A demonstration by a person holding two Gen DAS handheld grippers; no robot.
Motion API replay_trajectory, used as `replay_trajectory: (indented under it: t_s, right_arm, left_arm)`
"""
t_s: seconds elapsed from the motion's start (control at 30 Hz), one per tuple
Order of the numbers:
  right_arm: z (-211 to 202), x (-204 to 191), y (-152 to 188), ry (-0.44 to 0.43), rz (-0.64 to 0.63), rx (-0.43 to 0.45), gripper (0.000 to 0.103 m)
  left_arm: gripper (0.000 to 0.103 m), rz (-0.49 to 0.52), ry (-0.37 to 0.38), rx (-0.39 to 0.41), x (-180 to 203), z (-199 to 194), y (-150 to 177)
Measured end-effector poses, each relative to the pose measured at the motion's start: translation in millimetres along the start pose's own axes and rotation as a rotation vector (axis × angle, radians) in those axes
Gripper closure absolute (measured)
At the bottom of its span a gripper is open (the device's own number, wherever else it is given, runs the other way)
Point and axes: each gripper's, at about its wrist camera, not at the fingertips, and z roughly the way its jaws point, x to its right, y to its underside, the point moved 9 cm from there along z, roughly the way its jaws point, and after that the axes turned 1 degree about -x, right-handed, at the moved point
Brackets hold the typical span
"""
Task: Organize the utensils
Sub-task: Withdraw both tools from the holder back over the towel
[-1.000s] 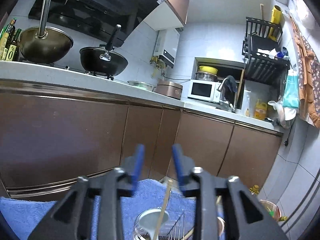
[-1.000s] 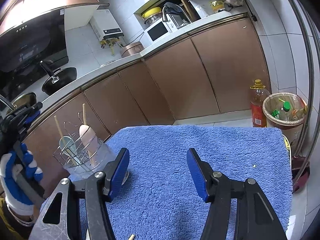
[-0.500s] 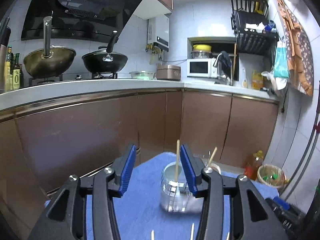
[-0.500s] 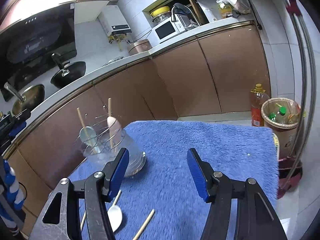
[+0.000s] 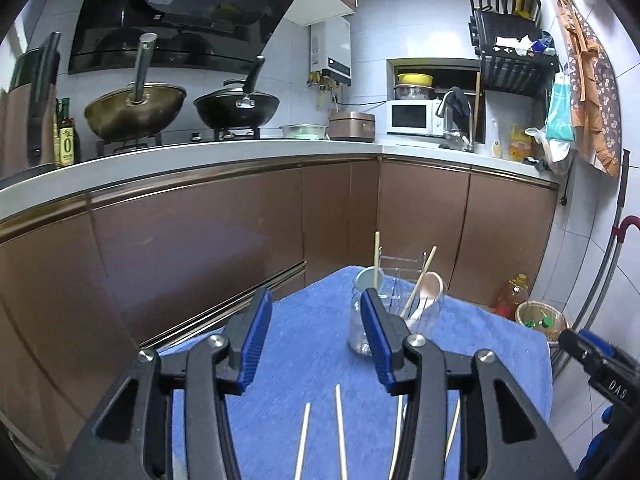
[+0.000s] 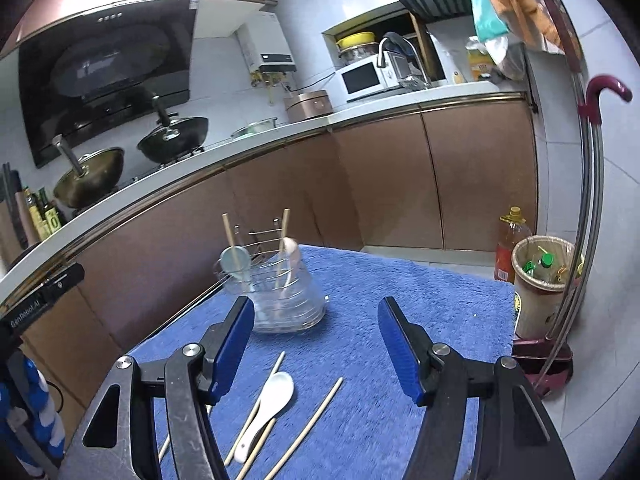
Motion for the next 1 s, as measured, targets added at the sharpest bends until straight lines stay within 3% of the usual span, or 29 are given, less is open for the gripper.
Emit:
replay_trajectory:
  t_s: [0.53, 0.67, 0.83, 1.0]
  right_arm:
    - [-76, -64, 9, -0.016, -0.119, 0.021, 0.04]
    - [-98, -78, 7, 0.013, -0.15, 0.057, 0.028]
    - [-125, -92, 2, 0.064, -0.196, 0.121, 0.021]
    - [-145, -101, -1, 0.103, -0.229, 0.18, 0.006]
  left_arm:
    - [0.058, -0.007, -0.016, 0.021, -40, -94, 22]
    - [0.052, -0.02, -0.021, 0.035, -53, -115, 26]
    - [0.051, -0.038, -0.041, 0.056, -71, -137, 30]
    - [0.049, -0.044, -0.053, 0.07, -80, -148, 32]
